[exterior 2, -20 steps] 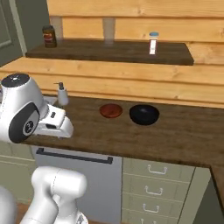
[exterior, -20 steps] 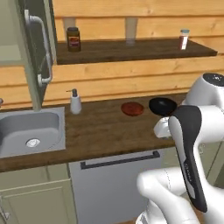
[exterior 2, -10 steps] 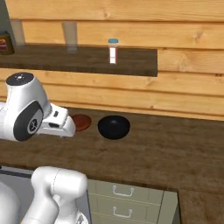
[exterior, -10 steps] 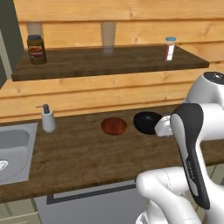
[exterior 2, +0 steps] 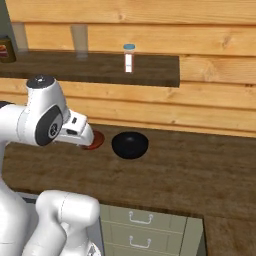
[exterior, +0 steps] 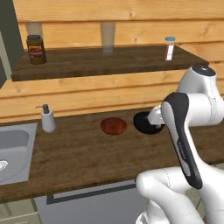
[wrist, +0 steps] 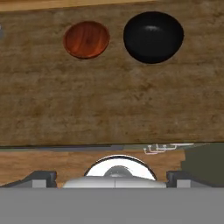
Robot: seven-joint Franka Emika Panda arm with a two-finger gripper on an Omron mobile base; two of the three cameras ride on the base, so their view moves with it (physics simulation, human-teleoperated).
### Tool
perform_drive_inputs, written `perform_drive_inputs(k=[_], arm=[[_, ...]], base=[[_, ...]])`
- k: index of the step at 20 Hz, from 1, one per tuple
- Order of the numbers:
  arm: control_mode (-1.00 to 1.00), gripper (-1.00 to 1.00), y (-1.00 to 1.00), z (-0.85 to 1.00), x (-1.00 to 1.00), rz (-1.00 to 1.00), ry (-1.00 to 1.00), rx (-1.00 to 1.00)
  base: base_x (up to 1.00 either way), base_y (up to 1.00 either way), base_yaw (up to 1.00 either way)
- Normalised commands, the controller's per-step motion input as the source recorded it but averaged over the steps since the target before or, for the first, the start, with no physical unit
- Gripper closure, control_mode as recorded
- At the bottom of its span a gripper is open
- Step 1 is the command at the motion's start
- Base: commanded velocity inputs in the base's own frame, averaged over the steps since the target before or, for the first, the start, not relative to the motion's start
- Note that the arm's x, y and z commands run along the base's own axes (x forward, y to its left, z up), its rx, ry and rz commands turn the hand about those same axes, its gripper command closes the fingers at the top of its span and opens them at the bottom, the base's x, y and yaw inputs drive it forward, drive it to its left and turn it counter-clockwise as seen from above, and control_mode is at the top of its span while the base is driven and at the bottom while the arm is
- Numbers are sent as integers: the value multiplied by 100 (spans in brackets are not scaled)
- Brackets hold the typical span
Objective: Pick up the bowls on the counter and stack them on top of one another in the open cabinet. Place the smaller bowl on top of the larger bowl.
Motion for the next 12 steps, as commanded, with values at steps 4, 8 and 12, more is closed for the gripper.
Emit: perform_drive_inputs(k=[4,8,12], arm=[[-100,-100,18,-19,3,-36,0,13],[-100,-100,21,-19,4,-39,0,23],[-100,-100,6,-31,20,-26,2,18]], base=[[0,0,0],[0,0,0],[0,0,0]])
